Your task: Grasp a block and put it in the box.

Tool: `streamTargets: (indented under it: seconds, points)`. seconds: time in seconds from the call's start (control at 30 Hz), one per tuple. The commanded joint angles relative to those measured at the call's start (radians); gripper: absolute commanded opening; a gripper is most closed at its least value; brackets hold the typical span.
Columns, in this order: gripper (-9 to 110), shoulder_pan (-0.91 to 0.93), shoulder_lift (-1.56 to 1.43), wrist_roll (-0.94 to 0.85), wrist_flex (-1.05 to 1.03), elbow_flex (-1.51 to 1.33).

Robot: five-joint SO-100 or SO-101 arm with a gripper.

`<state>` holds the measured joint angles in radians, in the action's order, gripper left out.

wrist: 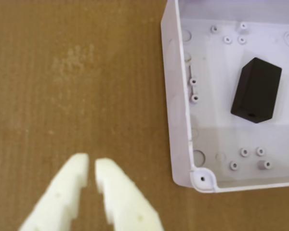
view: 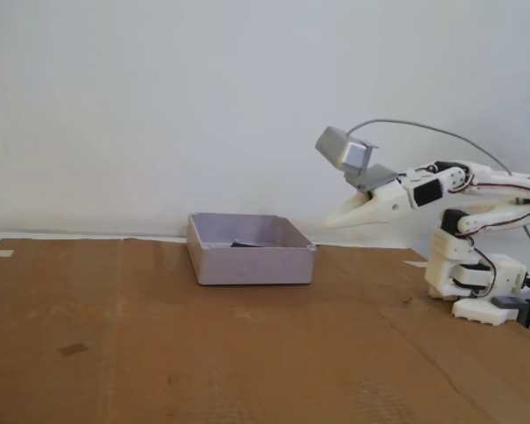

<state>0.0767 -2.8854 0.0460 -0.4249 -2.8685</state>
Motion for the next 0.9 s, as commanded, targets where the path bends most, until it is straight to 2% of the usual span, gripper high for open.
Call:
streamTargets:
  seconds: [0.0, 0.73, 0.87]
  points:
    - [0, -0.002, -0.104, 0.0, 0.032, -0.005]
    - [0, -0.011, -0.443, 0.014, 0.031, -0.281]
    - [0, -0.023, -0.453, 0.041, -0.051, -0.282]
